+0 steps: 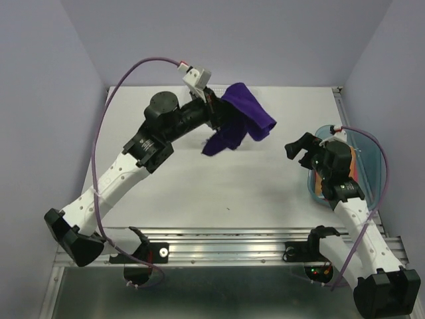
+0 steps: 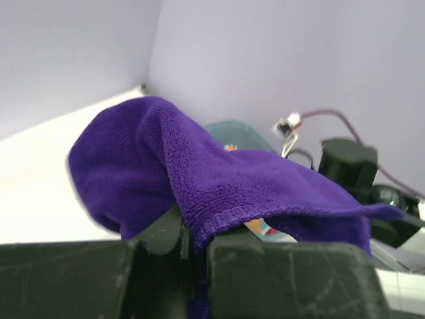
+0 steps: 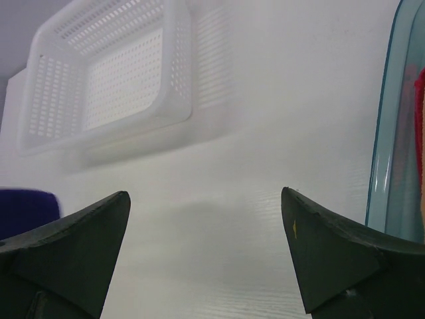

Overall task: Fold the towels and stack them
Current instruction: Move the towel to the center of the board, then flatten out the crumpled towel

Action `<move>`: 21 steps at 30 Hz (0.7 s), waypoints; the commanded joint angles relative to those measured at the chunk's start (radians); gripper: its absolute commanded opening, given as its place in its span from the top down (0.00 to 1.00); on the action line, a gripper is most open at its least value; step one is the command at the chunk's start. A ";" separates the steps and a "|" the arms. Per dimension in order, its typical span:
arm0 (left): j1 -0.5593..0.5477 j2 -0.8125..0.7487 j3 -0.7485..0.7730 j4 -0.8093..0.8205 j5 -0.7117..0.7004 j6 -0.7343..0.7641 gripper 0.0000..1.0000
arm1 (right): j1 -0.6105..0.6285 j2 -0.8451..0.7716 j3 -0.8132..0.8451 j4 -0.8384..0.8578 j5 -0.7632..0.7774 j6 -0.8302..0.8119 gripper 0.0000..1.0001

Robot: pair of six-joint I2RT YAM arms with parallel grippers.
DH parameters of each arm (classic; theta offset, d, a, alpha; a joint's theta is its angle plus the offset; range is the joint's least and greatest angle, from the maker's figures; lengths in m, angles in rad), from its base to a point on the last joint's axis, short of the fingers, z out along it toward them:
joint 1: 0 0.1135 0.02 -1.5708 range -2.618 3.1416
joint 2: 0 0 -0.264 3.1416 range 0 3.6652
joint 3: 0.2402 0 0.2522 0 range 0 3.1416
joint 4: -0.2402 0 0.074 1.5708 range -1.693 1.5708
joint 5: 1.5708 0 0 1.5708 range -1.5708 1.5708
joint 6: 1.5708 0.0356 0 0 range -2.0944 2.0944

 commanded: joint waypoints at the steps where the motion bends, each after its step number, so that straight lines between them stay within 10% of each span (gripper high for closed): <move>1: 0.003 -0.098 -0.271 0.066 -0.154 -0.104 0.96 | 0.004 -0.026 -0.016 0.019 -0.021 0.004 0.00; 7: 0.004 -0.230 -0.594 0.021 -0.400 -0.250 0.01 | 0.004 0.002 -0.003 -0.013 -0.015 -0.007 0.00; 14: 0.017 -0.402 -0.817 -0.294 -0.753 -0.515 0.01 | 0.184 0.132 0.055 -0.063 0.168 -0.046 0.00; 21: 0.018 -0.458 -0.971 -0.122 -0.556 -0.466 0.01 | 0.441 0.239 0.108 -0.140 0.338 -0.008 0.00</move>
